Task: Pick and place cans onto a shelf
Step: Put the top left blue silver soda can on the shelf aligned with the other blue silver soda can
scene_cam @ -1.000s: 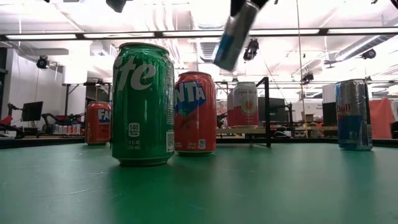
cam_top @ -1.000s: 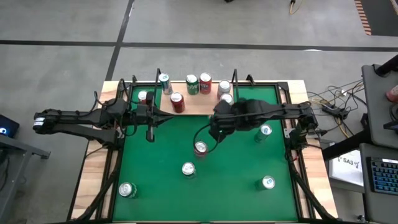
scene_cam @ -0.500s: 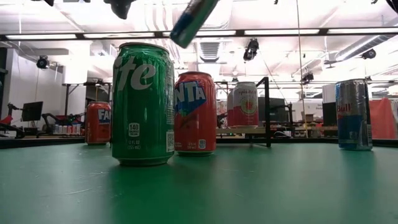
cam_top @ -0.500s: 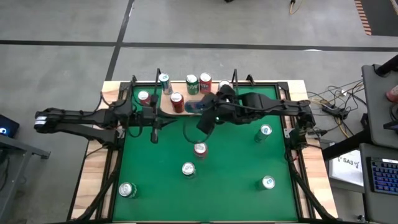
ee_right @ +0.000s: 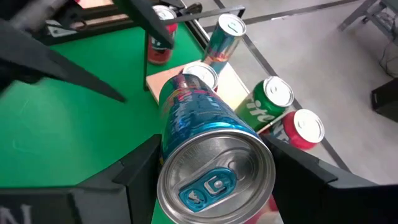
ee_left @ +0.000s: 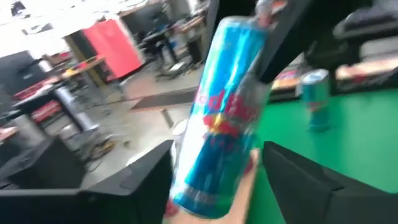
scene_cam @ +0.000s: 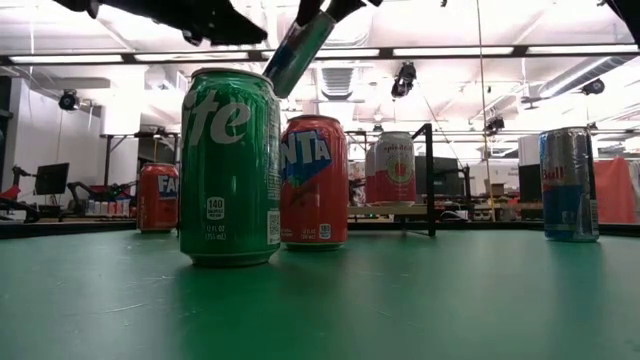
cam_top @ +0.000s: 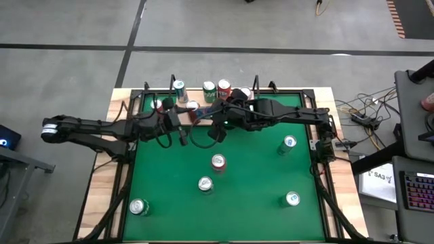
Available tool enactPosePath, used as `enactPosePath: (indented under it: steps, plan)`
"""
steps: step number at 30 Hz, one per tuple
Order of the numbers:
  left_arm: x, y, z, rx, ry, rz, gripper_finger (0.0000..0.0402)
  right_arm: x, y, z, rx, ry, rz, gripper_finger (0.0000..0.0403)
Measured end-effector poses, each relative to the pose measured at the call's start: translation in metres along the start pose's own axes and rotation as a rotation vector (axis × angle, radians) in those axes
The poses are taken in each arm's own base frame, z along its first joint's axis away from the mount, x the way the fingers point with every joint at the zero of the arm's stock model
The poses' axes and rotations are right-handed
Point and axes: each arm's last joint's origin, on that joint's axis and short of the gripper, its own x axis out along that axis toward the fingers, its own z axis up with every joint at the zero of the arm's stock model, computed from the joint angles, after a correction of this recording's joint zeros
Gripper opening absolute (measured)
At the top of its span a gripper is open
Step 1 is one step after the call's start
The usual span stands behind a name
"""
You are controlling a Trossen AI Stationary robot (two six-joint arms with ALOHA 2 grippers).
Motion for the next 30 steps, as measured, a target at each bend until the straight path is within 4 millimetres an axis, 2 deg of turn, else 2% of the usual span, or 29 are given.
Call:
enactPosePath:
  steps: [6, 30]
  plan:
    - [0.013, -0.007, -0.005, 0.036, 0.011, 0.004, 0.0260, 0.003, 0.001, 0.002, 0.007, -0.017, 0.005, 0.0231]
    - [0.050, -0.027, -0.018, 0.067, -0.044, 0.045, 0.0256, 0.004, 0.002, 0.001, -0.022, 0.000, 0.023, 0.0231]
